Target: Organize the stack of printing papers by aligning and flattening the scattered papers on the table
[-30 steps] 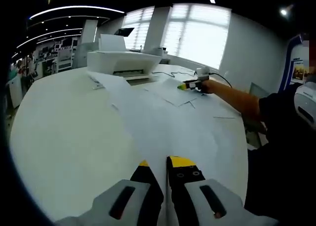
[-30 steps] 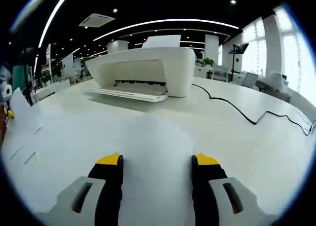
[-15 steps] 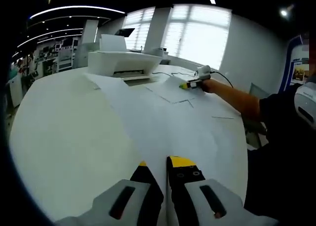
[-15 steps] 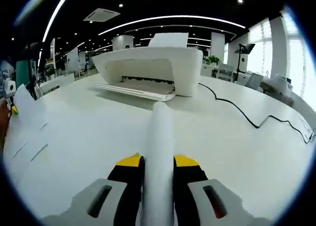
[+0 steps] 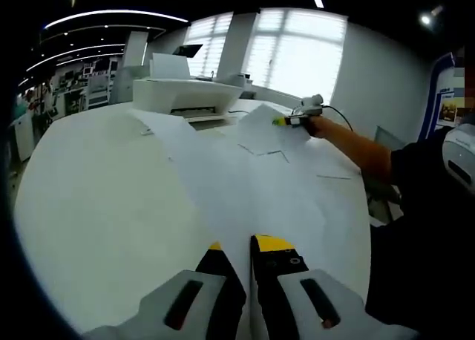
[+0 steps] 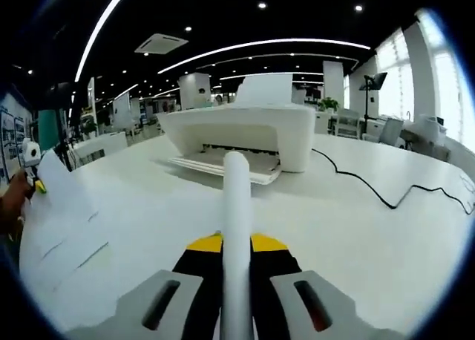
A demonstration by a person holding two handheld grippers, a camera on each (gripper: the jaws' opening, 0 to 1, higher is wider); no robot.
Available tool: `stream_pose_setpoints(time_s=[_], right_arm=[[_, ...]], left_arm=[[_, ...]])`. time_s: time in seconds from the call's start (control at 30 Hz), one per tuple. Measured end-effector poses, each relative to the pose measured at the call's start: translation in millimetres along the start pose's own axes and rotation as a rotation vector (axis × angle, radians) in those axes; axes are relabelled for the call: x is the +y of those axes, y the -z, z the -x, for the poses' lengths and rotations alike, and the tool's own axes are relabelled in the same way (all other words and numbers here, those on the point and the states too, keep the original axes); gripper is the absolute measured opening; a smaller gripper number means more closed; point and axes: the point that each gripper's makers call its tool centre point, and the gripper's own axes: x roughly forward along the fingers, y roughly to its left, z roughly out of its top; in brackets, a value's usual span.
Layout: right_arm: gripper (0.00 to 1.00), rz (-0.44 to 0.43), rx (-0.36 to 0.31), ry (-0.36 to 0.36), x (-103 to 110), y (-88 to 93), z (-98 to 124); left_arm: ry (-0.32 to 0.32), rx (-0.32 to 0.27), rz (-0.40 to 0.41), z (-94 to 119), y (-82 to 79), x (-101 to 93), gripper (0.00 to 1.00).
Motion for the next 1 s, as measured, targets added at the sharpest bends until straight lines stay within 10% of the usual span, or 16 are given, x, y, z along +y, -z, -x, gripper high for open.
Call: stream_pose_setpoints(time_s=[1.0], right_arm=[[0.05, 0.058, -0.223, -0.111, 63.3, -65.1, 47.3]], left_arm=[[-0.002, -0.012, 0.007, 0.2, 1.6, -1.3, 0.07]])
